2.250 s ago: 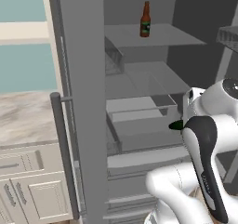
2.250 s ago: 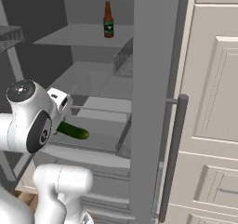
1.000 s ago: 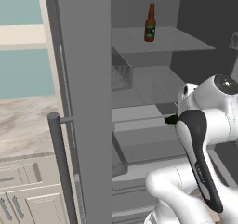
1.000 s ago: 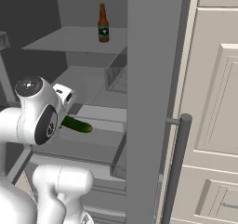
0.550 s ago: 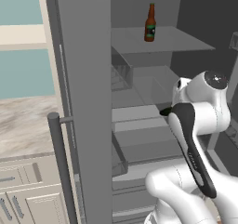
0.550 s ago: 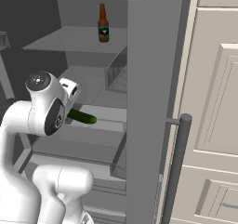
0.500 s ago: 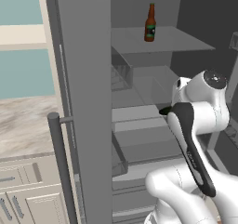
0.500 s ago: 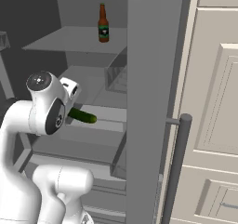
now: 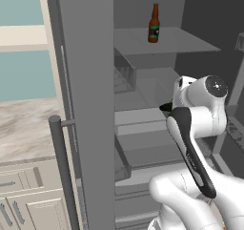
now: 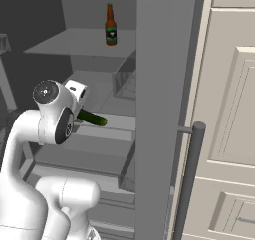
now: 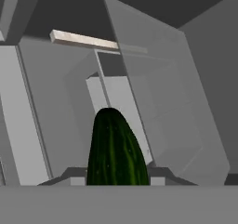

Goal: Place the beer on the top shelf of the fridge to keep it out of children's reach, and place the cucumber and squash on lower shelves for easy access.

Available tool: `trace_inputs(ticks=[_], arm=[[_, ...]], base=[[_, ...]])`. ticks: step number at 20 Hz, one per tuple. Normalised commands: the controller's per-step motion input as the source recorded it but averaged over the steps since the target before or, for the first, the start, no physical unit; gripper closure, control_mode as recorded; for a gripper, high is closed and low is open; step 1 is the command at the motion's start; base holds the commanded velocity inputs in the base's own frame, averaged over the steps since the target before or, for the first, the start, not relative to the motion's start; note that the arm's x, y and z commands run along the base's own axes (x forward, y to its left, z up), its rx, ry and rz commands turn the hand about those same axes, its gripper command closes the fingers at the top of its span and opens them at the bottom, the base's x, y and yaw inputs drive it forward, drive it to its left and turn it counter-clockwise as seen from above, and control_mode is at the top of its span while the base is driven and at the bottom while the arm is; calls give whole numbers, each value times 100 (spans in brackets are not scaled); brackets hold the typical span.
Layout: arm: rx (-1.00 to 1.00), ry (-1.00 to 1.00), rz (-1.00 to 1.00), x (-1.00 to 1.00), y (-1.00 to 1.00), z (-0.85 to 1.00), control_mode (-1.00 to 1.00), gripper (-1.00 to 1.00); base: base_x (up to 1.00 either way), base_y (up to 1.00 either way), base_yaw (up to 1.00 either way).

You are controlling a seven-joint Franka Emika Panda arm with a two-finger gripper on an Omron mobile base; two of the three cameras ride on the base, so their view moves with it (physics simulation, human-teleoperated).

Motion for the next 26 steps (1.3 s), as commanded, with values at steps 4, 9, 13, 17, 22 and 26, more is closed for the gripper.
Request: trace_inputs(ticks=[4,9,13,17,22,26], arm=[[0,-2,0,38,0,0,-100,100],[0,0,0,39,0,0,-100,100],[0,0,0,40,0,0,-100,100],[0,-2,0,39,-1,-1,-100,100],[0,-2,0,41,0,-5,-100,100],[0,0,0,46,0,-7,-100,100]], base=[[0,0,0],[0,0,0],[0,0,0],[0,0,0],[0,0,0],[0,0,0]])
